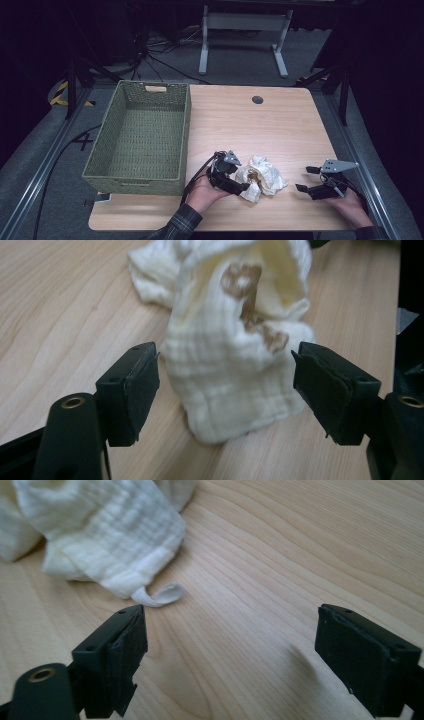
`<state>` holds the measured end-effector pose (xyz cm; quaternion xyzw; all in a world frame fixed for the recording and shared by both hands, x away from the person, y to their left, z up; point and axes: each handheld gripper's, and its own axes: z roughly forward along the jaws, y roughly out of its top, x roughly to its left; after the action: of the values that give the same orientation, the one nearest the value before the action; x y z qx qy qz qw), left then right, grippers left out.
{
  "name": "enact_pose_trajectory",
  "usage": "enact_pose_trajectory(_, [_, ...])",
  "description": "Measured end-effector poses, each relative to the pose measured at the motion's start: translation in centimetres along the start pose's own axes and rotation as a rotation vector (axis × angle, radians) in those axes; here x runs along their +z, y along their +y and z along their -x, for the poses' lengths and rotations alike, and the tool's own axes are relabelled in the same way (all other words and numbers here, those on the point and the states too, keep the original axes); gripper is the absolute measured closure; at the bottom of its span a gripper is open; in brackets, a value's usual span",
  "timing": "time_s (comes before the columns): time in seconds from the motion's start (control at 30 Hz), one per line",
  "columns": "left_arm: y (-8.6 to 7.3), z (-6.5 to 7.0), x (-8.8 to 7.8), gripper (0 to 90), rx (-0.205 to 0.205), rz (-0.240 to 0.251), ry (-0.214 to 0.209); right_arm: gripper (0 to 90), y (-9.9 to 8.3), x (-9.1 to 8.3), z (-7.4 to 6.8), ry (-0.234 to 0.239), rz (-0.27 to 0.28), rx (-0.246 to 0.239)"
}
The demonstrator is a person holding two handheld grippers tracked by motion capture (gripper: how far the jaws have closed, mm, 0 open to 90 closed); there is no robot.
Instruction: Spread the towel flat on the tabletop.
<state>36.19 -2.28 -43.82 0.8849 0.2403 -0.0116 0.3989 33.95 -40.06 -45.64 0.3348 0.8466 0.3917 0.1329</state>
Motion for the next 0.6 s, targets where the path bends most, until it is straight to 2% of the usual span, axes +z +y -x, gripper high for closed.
enact_pose_trajectory(0.07, [-0.6,-0.1,-0.1,27.2,-0.011,-0.015,0.008,16.6,0.1,0.0,-0.4,0.02,0.001,-0.008])
enact_pose_trajectory(0.13, [-0.9,-0.2,-0.2,28.4,-0.024,-0.006,0.012,18.7,0.3,0.1,-0.8,0.046,-0.002,-0.02])
enact_pose_trajectory(0.23, [-1.2,-0.3,-0.1,30.8,-0.041,-0.03,0.014,22.1,0.6,0.2,-1.4,0.081,0.006,-0.04])
enact_pose_trajectory(0.3, [-1.4,-0.3,0.1,32.9,-0.05,-0.031,0.015,27.0,0.7,0.2,-1.7,0.103,0.006,-0.043])
enact_pose_trajectory(0.4, [-1.6,-0.4,0.2,36.3,-0.051,-0.056,0.038,35.1,1.0,0.4,-2.2,0.129,0.003,-0.062])
enact_pose_trajectory(0.47, [-1.6,-0.4,0.3,40.0,-0.054,-0.069,0.042,40.6,1.2,0.5,-2.5,0.14,0.009,-0.074])
enact_pose_trajectory(0.53, [-1.7,-0.5,0.5,43.0,-0.049,-0.063,0.046,44.0,1.4,0.7,-2.7,0.154,0.008,-0.086])
enact_pose_trajectory(0.6, [-1.7,-0.5,0.7,45.8,-0.047,-0.081,0.054,47.6,1.6,1.0,-2.9,0.159,0.008,-0.091])
